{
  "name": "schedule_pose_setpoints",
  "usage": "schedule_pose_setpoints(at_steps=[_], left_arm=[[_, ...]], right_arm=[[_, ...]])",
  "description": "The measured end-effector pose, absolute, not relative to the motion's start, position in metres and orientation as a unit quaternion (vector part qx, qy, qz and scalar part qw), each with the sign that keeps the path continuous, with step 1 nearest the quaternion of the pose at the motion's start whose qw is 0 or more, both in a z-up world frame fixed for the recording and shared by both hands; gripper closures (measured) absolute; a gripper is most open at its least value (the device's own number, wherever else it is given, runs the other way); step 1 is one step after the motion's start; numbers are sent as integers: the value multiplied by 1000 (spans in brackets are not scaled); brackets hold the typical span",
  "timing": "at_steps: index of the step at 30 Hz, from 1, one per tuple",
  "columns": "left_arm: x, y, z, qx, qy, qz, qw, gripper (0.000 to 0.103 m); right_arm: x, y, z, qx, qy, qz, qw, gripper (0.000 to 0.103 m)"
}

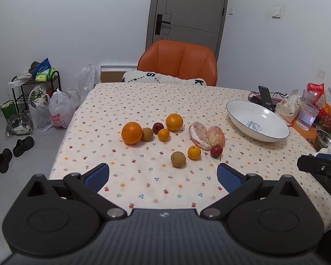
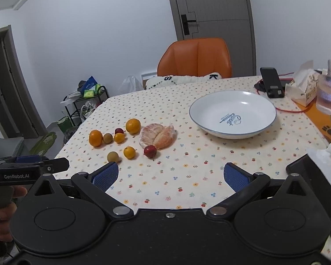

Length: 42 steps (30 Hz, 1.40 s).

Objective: Organize fruits

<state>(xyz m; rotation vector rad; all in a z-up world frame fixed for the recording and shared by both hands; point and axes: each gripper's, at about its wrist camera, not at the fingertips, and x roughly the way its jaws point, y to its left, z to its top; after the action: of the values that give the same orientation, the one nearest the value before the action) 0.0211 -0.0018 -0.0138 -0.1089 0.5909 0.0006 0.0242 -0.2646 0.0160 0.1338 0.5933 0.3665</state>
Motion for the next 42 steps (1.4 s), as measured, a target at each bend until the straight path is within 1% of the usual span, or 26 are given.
schedule_pose_setpoints(at_steps=[5, 10, 12, 14, 17, 21, 26, 31, 32, 33, 34, 35, 36, 41, 42], left_arm=[[35, -6, -24, -58, 285, -3, 957, 1], [52, -11, -37, -63, 287, -13, 956, 3], [59, -12, -42, -64, 287, -15, 956, 8], [65, -13, -46, -67, 290, -17, 955, 12], [75, -13, -54, -66, 291, -18, 954, 18], [88, -10, -66, -74, 306, -21, 949, 32], [101, -8, -78, -78, 324, -20, 943, 40], [108, -12, -80, -61, 318, -17, 946, 46], [109, -13, -81, -58, 318, -17, 946, 50], [111, -14, -81, -56, 317, -17, 947, 58], [111, -15, -81, -54, 316, -19, 947, 62], [112, -15, -81, -54, 315, -24, 947, 73], [113, -15, -81, -56, 316, -29, 947, 79], [116, -14, -80, -56, 317, -30, 946, 79], [116, -14, -79, -55, 317, -31, 946, 79]], right_arm=[[39, -271, 4, 85, 292, 199, 932, 0], [54, -269, -6, 86, 288, 211, 930, 1], [61, -268, -9, 93, 288, 219, 928, 4], [67, -266, -13, 101, 292, 225, 924, 10], [75, -262, -17, 109, 298, 232, 920, 15], [82, -256, -18, 104, 298, 234, 919, 16], [90, -254, -18, 103, 297, 234, 920, 16], [99, -252, -22, 103, 298, 241, 918, 17], [101, -251, -24, 104, 299, 242, 917, 19], [103, -250, -26, 106, 301, 244, 916, 20], [105, -249, -27, 109, 303, 247, 914, 22], [107, -249, -29, 111, 305, 250, 912, 22], [109, -248, -31, 112, 306, 252, 911, 23], [123, -244, -40, 123, 315, 264, 903, 37], [125, -243, -41, 125, 317, 268, 901, 39]])
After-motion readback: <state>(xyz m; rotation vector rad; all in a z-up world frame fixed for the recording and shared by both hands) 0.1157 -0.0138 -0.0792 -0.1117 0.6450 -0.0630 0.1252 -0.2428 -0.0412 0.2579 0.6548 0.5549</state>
